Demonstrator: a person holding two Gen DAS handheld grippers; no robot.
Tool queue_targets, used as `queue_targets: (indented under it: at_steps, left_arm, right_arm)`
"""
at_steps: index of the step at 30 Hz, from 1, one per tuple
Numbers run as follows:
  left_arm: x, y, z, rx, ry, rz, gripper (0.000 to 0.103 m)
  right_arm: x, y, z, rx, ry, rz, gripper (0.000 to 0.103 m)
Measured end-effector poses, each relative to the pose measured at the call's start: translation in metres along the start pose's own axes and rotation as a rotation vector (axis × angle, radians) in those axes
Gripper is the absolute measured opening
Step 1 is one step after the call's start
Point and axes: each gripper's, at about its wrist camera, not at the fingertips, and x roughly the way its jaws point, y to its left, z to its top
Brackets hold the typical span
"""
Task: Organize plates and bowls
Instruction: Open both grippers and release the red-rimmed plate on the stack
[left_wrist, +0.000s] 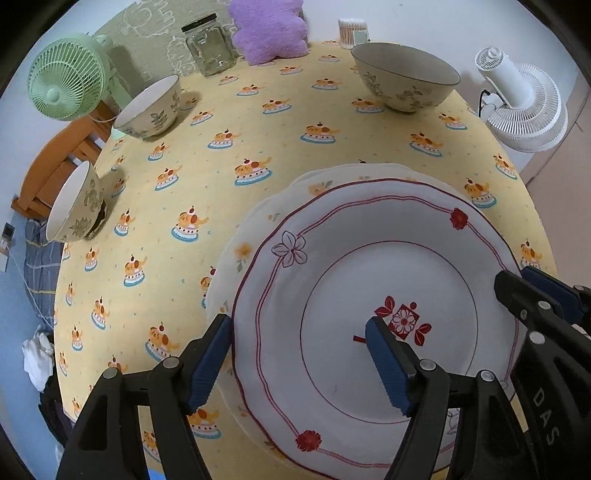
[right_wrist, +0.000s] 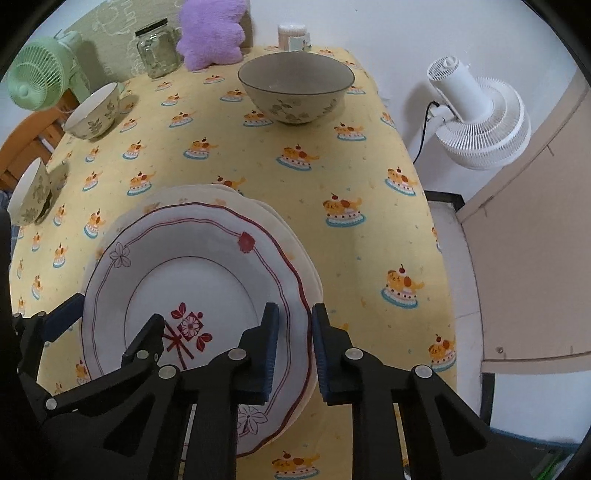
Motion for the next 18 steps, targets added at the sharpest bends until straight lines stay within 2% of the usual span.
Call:
queue_targets:
  at_steps: [5, 9, 11, 18]
  left_arm:
    - [-0.003, 0.008, -0.002, -0.022, -0.005, -0.017, 0.076]
    - [-0.004, 0.016, -0.003, -0.054, -0.009, -0.067, 0.076]
    - [-0.004, 0.017, -0.002, -0.058, -0.011, -0.085, 0.08]
    - [-0.008, 0.021, -0.003, -0.061, -0.013, -0.121, 0.08]
  right_arm:
    - [0.002, 0.004, 0.003, -0.004, 0.001, -0.004, 0.021]
    - [0.005, 0.007, 0.007, -0.008, 0.001, -0.004, 0.022]
    - [0.006, 0.009, 0.008, -0.009, 0.0, -0.006, 0.023]
    - [0.007, 0.011, 0.01, -0.007, 0.003, -0.003, 0.026]
